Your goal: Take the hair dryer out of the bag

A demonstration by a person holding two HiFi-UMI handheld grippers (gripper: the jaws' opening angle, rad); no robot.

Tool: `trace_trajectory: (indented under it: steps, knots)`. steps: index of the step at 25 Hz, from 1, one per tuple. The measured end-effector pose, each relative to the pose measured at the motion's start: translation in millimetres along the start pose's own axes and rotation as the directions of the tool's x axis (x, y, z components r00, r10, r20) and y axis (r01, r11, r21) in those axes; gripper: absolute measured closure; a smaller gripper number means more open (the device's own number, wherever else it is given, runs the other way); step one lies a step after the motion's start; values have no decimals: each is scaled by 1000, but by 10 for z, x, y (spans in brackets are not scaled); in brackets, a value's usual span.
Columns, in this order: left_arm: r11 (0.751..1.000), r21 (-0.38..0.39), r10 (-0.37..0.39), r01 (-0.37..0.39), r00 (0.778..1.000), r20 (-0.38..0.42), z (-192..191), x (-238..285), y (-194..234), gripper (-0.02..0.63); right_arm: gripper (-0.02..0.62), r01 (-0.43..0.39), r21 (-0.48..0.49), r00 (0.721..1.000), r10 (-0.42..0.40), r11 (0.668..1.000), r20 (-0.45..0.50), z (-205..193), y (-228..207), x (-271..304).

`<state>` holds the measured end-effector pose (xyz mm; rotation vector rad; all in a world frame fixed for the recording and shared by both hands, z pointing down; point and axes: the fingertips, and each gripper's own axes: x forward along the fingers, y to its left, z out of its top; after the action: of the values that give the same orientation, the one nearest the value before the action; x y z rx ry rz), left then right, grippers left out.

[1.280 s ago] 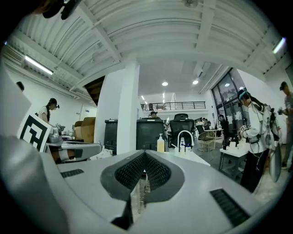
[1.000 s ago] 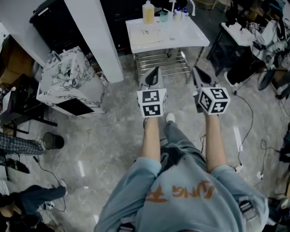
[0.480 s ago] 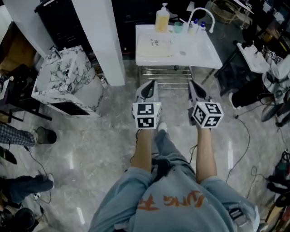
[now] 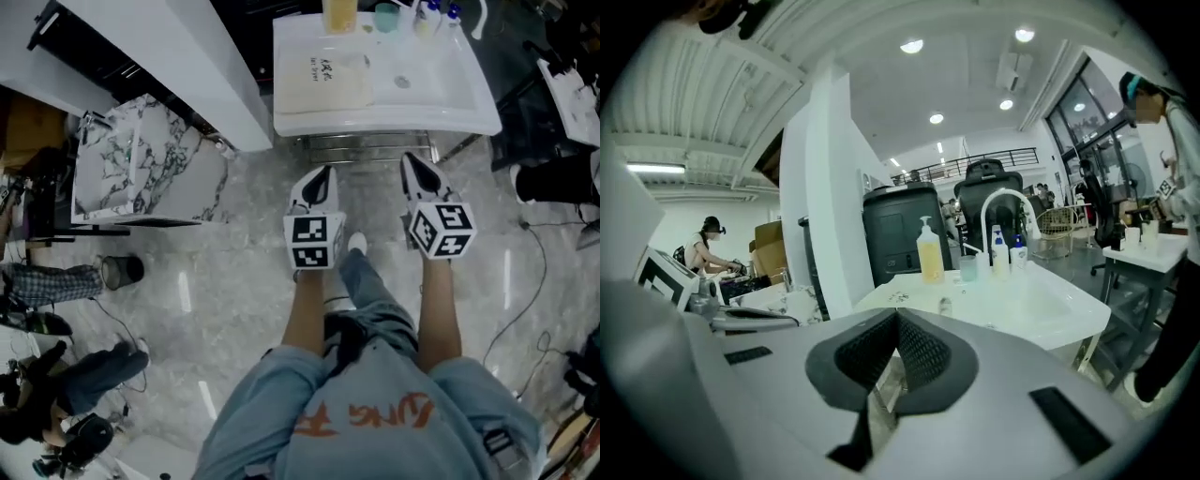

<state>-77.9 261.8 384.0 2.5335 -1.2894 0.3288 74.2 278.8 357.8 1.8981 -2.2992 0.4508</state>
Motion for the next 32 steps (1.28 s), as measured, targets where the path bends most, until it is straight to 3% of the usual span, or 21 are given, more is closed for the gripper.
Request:
trace_trajectory:
  steps: [8,13,18,23,29,32]
  knots:
    - [995,93,-25,32,997,-69,225,879,-203,603,597,-4,95,1000,2,995,15,201,-763,580]
    - [989,146,7,7,995,-98,348,1054,-89,603,597,-35,142,999,31,989,32,306,-819,742]
    - [986,164,33,-17,995,-96,446,1212,2,603,597,-107,70,994,105,992,32,323,-843,774]
    - [978,205,-12,27,997,-75,471,1342,-104,603,597,-11,75,999,7,997,53,375,-1320,759]
    - [986,163,-36,41,999,-35,652,1576,-3,603,597,-86,-45,996,87,995,29,542,-1083,968]
    - [981,184,-48,56,998,-46,672,1735,26,603,597,-107,-62,994,108,992,17,567,-1028,1074]
